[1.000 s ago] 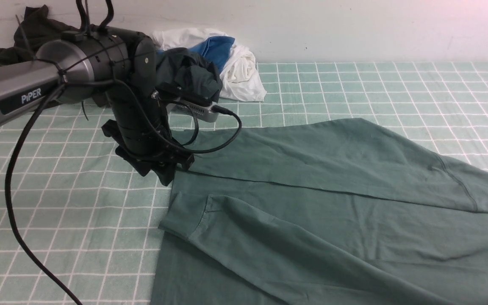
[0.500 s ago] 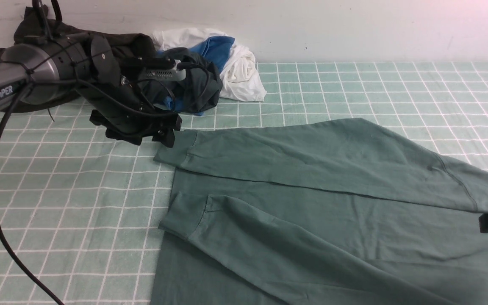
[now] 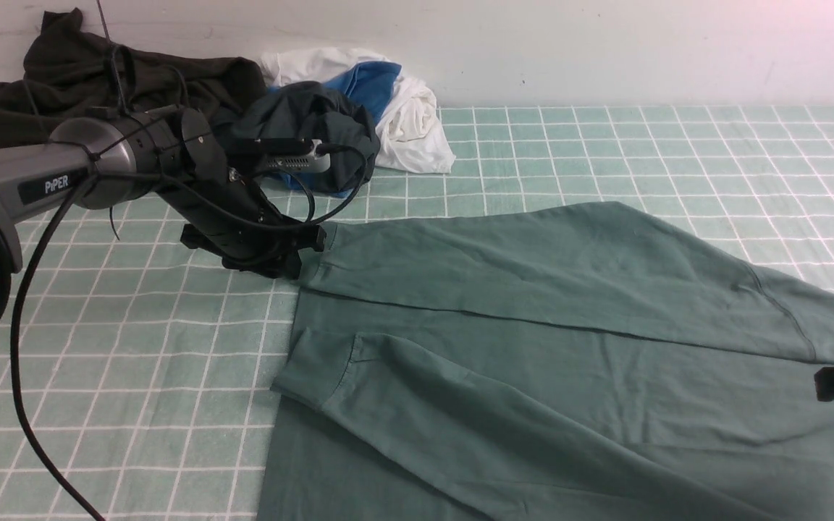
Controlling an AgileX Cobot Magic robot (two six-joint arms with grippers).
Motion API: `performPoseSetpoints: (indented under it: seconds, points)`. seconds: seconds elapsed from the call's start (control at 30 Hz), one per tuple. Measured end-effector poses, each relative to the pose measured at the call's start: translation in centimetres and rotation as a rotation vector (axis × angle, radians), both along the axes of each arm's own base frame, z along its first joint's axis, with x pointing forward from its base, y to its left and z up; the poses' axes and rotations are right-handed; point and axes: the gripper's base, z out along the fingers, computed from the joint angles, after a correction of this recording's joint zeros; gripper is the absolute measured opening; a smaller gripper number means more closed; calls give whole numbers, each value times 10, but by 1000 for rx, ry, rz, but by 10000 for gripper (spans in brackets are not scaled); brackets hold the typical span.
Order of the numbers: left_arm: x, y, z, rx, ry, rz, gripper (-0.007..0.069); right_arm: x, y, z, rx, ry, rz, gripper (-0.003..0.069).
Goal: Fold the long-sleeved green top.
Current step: Use the left arm to clamp the cuff farthest from it, then use the left arm to drag and drop the cuff onto the cuff closest to the left arm
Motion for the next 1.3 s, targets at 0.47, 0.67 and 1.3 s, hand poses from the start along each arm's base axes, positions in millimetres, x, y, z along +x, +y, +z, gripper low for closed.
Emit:
performPoseSetpoints:
  seconds: [0.47, 0.67, 1.3]
  points:
    - [-49, -24, 115, -5, -75, -185, 46, -19, 1, 38, 6, -135, -7, 221]
    - [-108, -18, 127, -41, 29, -126, 52, -40, 3, 67, 27, -241, -1, 221]
    - [-252, 5, 45, -101, 186, -156, 384, -66, 61, 82, 56, -229, 329, 225]
